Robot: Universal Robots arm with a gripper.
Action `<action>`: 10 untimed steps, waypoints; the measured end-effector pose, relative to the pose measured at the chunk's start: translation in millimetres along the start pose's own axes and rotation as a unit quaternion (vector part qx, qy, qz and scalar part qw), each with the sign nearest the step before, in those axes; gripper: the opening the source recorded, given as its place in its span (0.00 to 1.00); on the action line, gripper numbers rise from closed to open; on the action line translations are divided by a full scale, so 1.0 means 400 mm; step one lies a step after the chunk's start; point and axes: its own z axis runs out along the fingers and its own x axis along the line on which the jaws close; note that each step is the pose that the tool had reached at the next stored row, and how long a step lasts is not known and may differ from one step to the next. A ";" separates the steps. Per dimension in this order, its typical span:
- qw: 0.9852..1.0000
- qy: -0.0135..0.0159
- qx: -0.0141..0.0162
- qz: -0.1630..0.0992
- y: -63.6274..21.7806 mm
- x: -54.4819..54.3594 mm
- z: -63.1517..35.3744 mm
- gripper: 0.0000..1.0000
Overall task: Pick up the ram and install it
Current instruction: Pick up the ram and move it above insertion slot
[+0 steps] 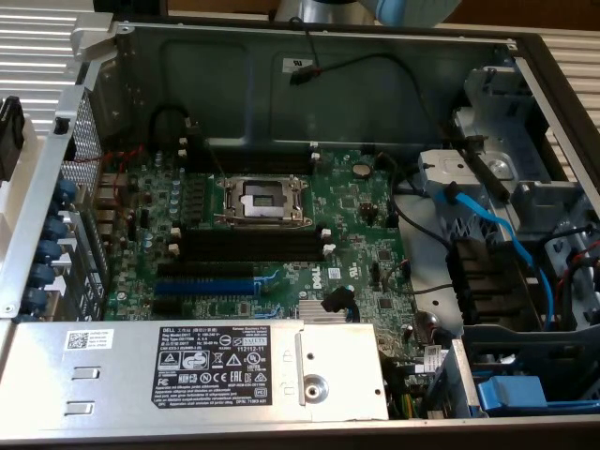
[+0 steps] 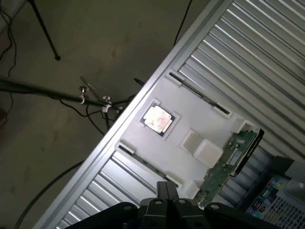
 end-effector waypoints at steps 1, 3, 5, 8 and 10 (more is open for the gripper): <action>1.000 0.000 0.000 -0.009 0.000 0.000 0.000 0.10; 1.000 0.000 0.000 -0.027 0.000 0.000 0.000 0.10; 0.999 0.001 0.000 -0.045 0.000 0.000 0.000 0.10; 0.997 0.001 0.001 -0.073 0.000 0.000 0.000 0.10; 0.996 0.002 0.001 -0.091 0.000 0.000 0.000 0.10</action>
